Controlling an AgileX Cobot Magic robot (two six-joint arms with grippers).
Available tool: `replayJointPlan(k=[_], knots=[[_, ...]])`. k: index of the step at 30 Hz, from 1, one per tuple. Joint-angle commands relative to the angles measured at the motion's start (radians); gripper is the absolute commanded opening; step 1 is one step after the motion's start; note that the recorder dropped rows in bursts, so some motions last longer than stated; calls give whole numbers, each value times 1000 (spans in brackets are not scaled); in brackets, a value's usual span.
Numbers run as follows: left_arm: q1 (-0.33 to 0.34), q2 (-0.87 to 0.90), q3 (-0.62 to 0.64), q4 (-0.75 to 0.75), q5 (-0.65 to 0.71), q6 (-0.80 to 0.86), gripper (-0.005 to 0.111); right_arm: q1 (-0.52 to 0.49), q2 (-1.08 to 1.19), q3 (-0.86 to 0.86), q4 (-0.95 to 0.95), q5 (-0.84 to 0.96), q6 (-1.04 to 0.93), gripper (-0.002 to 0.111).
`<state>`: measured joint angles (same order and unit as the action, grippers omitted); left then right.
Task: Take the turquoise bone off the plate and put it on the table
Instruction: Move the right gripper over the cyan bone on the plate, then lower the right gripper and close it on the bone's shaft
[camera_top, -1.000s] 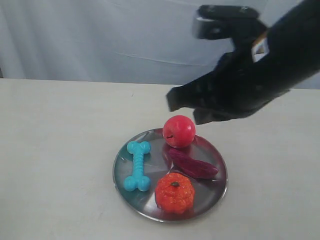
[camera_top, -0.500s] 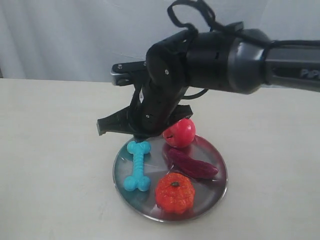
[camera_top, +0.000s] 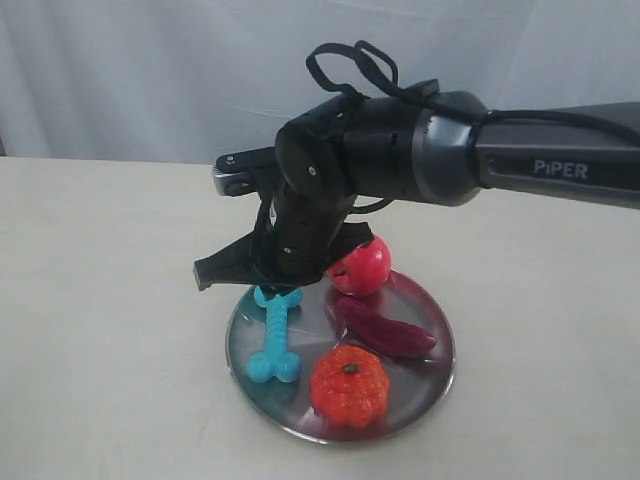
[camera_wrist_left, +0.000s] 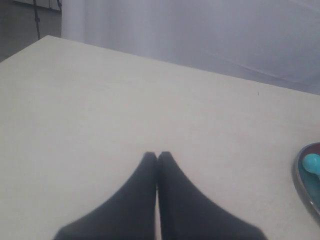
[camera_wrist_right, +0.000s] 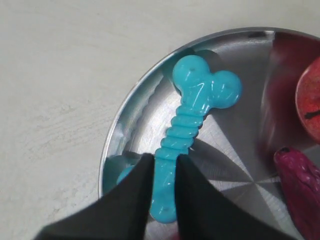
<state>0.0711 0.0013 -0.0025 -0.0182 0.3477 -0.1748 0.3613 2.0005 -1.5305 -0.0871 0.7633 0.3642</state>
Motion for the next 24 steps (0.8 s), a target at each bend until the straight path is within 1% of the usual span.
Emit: replayJointPlan(k=[1,3,4,10,24], knots=[[-5,-1,3,-3,-5,-2,0,2,-1,-7,-8,-7,-8,51],[-5,-1,3,-3,-5,-2,0,2,-1,-7,16,-7,7,61],[-5,-1,3,-3,-5,-2,0,2,-1,-7,29,-9,15,63],[-5,-1,3,-3,-5,-2,0,2,11,-2,44,-29,26,63],[-5,-1,3,-3,-5,-2,0,2,114,-1,-14,-96,66,63]])
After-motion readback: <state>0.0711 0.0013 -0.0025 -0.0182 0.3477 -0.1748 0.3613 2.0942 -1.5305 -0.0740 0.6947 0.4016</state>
